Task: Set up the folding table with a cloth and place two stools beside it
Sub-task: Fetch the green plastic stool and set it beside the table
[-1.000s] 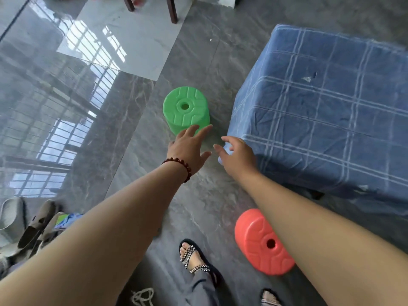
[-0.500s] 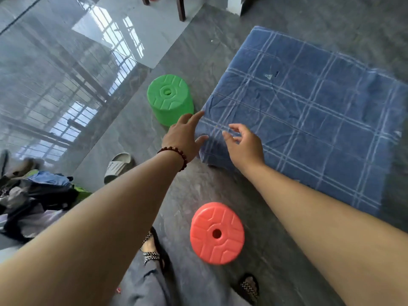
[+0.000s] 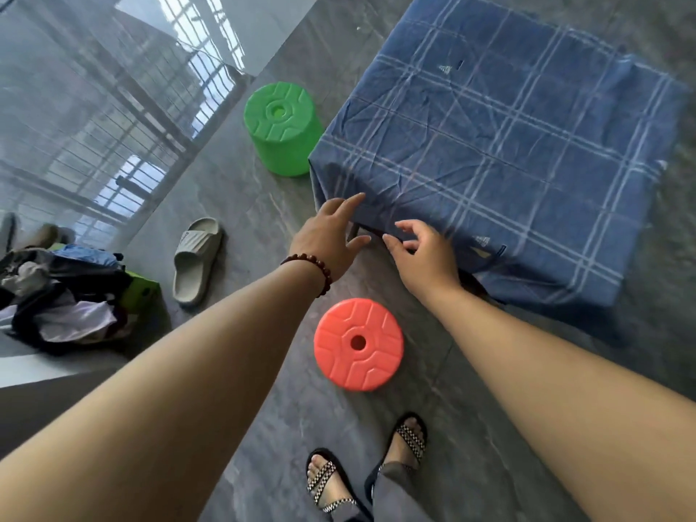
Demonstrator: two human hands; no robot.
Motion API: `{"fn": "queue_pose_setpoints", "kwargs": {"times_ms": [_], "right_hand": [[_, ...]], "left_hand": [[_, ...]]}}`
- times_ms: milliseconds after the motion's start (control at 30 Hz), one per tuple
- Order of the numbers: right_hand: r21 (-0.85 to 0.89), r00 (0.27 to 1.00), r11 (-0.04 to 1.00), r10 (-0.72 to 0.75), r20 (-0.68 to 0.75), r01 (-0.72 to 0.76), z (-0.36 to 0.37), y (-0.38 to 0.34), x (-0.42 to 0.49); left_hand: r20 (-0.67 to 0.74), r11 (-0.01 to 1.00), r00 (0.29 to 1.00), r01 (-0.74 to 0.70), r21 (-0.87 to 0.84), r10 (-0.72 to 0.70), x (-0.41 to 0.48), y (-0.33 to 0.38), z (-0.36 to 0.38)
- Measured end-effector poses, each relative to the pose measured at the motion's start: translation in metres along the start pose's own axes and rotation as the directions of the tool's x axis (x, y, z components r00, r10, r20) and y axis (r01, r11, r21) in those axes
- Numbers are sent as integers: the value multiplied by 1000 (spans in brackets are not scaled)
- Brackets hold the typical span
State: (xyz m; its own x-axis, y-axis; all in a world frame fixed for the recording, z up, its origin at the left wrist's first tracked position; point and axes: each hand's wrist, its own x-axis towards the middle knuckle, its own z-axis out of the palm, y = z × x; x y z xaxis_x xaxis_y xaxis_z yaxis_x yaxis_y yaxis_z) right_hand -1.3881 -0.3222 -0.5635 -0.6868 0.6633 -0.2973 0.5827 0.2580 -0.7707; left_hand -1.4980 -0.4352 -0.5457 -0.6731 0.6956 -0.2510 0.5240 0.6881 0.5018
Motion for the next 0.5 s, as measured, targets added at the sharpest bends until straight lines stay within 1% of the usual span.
{"fn": "queue_pose_setpoints", "kwargs": {"times_ms": [133,233,367,500], "right_hand": [[18,1000,1000,19,-18,-19,11,9,-18],[29,999,999,26,-29,-25,23,27,-33],[-11,999,999,38,6,-38,44,74,-48],[-33,998,999,14,68,-12,66,126,-52]], "left_hand": [[3,999,1000,-10,39,10,-20,-14,8],[35,996,999,-9,86,6,-35,-29,28],[66,997,997,35,71,-39,-54,-44,75],[84,995,992,85,53,-89,-70,-57,132]]}}
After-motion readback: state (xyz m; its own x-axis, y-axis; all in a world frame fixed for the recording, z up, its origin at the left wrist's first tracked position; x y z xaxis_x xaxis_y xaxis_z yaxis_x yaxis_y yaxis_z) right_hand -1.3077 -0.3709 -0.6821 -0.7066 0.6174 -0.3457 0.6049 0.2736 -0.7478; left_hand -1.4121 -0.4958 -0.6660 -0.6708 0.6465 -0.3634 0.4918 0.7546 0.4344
